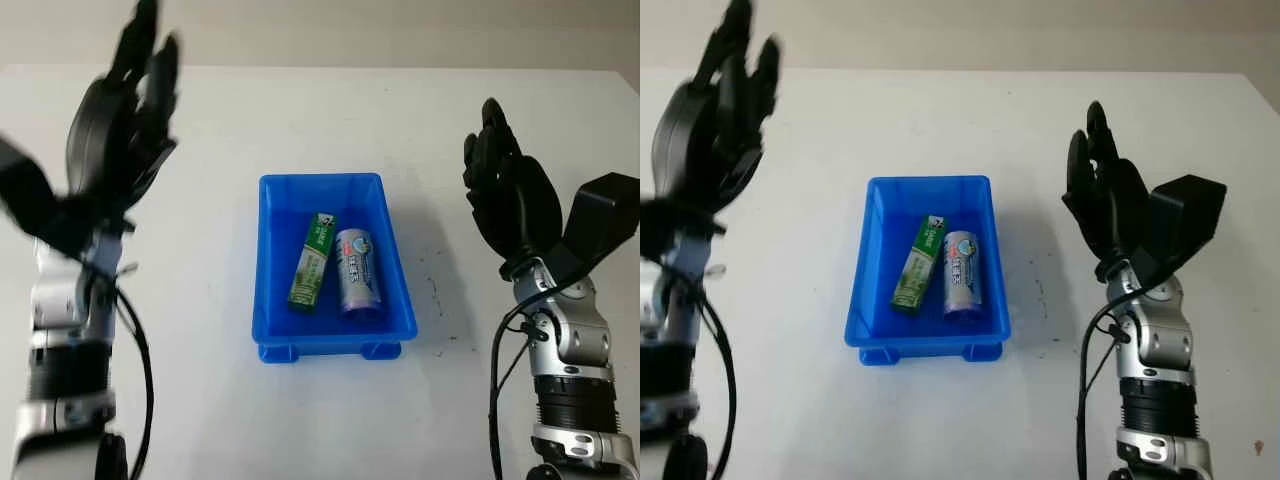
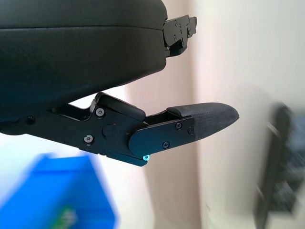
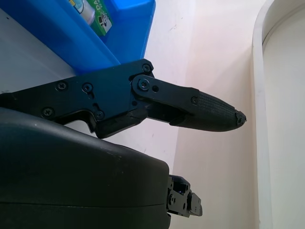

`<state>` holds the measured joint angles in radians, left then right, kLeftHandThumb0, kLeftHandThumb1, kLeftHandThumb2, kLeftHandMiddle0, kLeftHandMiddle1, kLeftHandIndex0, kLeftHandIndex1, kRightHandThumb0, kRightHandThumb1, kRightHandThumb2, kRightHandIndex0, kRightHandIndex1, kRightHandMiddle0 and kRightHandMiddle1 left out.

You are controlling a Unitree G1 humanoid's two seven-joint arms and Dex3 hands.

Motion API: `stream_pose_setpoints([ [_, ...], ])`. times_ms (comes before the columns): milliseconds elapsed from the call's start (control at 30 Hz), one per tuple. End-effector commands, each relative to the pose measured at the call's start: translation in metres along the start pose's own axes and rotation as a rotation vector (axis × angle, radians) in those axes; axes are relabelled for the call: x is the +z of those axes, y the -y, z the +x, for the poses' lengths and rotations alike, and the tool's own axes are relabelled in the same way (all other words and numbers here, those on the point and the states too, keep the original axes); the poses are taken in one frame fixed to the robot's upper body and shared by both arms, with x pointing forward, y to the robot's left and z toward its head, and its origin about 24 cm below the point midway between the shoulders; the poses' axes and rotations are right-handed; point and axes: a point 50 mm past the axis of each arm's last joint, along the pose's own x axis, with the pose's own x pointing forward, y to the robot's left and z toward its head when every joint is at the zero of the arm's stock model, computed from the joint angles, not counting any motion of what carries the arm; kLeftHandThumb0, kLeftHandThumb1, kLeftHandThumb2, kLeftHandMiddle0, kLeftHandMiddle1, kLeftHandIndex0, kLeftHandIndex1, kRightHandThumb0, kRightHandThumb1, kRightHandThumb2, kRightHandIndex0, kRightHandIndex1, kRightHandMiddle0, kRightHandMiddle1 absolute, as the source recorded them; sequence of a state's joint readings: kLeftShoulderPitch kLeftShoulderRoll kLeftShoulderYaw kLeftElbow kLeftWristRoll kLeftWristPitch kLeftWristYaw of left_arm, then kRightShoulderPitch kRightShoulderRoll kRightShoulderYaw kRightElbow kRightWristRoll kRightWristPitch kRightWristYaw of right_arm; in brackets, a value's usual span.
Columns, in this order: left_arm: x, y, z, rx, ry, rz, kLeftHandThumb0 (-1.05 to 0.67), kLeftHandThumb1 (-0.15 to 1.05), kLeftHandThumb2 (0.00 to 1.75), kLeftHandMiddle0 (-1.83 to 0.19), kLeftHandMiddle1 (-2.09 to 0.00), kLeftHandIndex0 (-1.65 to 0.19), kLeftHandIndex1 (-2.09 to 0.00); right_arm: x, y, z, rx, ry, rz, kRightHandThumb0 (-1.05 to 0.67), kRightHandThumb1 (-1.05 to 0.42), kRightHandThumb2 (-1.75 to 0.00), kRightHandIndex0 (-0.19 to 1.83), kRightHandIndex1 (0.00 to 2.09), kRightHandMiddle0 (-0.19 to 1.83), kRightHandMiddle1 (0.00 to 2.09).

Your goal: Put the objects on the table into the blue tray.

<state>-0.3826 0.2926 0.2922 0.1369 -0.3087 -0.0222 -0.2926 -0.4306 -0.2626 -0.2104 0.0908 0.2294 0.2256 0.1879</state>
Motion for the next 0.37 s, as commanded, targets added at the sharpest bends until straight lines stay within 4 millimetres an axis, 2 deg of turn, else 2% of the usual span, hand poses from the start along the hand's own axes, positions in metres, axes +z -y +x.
stream_pose_setpoints([
  [0, -0.008, -0.002, -0.011, 0.033, -0.013, -0.017, -0.73, 1.05, 0.66, 0.19, 0.00, 0.19, 0.00, 0.003, 0.001, 0.002, -0.003, 0.018, -0.008, -0.74, -1.05, -0.70, -0.19, 0.00, -0.19, 0.00],
  [167, -0.018, -0.004, -0.026, 0.083, -0.060, 0.000, -0.75, 1.05, 0.64, 0.19, 0.00, 0.19, 0.00, 0.001, 0.003, 0.001, -0.013, 0.010, -0.018, -0.73, -1.05, -0.71, -0.19, 0.00, -0.19, 0.00],
  [333, -0.019, -0.008, -0.031, 0.106, -0.067, 0.015, -0.74, 1.05, 0.63, 0.19, 0.00, 0.19, 0.00, 0.000, 0.002, -0.001, -0.015, 0.007, -0.016, -0.72, -1.05, -0.71, -0.19, 0.00, -0.19, 0.00],
])
